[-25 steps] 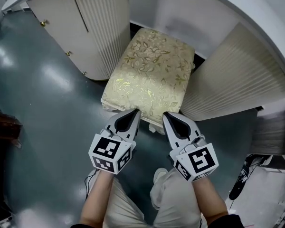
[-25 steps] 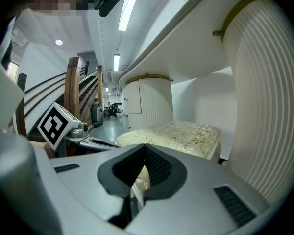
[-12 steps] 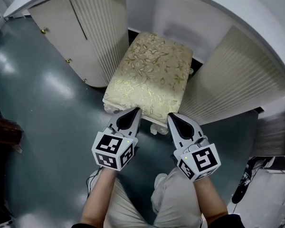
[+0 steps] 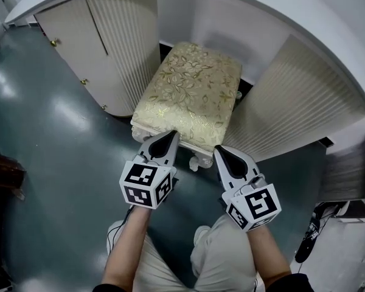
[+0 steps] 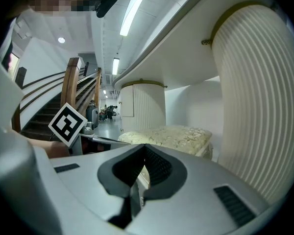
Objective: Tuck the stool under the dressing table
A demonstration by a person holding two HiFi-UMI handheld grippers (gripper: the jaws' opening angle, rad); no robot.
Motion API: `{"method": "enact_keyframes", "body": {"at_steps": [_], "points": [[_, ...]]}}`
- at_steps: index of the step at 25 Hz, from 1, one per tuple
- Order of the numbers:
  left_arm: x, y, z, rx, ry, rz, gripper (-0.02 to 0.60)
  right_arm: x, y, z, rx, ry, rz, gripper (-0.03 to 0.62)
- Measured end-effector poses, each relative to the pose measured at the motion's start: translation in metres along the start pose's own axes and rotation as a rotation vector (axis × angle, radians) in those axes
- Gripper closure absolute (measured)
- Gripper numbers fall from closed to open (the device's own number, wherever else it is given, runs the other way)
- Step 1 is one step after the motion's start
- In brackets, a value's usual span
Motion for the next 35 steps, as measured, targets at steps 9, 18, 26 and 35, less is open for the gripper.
{"method": "enact_keyframes", "body": {"at_steps": [9,18,26,35], "points": [[0.001,-0.01,-0.008,-0.049,-0.014,-0.014,0.574,0.014,0.01,-0.016,0.018,0.094,-0.005,0.585],[0.002,-0.018,-0.018,-0.088,-0.03,-0.022,0.572,0.03,0.021,-0.033,0.005,0.13,-0.006,0.585],[0.002,-0.019,-0.02,-0.094,-0.022,-0.021,0.572,0.029,0.028,-0.031,0.001,0.118,0.005,0.585],[0.001,-0.009,-0.016,-0.104,-0.036,-0.023,0.574,0.036,0.031,-0.026,-0.023,0.122,0.002,0.585]]}}
Point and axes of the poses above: the fingertips, and each gripper's own axes: y backward along the fingers, x to its left, z out of its top, the point moved 2 cm from there along y, backward along the fingers, and after that the axes turned 6 degrees about z, right-handed, at the moved point
